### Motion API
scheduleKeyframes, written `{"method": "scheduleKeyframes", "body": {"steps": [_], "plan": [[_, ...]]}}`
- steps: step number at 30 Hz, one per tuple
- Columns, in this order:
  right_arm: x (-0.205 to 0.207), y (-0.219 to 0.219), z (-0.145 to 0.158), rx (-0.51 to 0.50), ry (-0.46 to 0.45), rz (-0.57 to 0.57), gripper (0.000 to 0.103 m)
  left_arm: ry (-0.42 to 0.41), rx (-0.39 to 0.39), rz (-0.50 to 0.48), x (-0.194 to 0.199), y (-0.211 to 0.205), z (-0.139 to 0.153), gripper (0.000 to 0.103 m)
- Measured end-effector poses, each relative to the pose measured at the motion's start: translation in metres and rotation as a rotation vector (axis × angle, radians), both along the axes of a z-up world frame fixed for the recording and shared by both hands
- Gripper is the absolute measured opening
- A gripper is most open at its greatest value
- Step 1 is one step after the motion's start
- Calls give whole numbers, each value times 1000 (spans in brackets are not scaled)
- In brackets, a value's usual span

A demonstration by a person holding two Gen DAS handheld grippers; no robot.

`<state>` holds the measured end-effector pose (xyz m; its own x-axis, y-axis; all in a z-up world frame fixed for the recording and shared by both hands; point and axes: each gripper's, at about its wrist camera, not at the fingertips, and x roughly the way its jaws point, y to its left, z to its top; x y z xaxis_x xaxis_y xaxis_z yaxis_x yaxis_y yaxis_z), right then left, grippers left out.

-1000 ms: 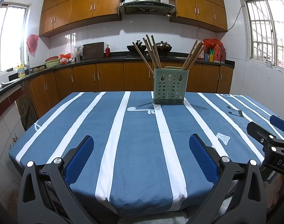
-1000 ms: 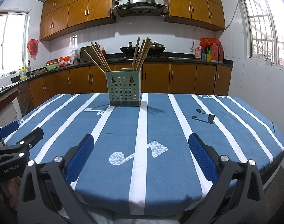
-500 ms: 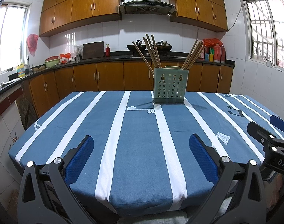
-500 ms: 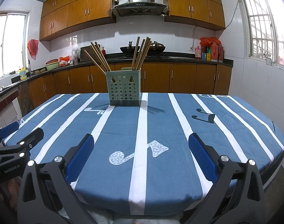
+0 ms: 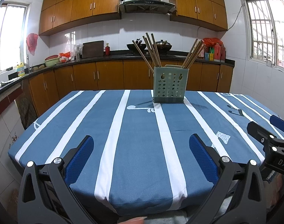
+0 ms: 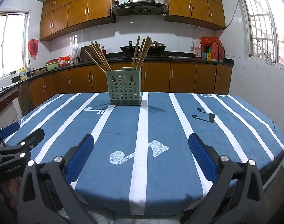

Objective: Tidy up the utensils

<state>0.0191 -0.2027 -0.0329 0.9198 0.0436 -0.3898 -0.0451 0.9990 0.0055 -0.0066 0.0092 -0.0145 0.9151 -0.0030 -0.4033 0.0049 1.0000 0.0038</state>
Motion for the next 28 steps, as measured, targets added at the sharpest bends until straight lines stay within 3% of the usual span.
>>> {"method": "scheduleKeyframes", "body": {"steps": [28], "plan": [[-1, 1, -1, 2, 2, 0, 99, 9, 0, -2, 1, -1, -4, 101]]}}
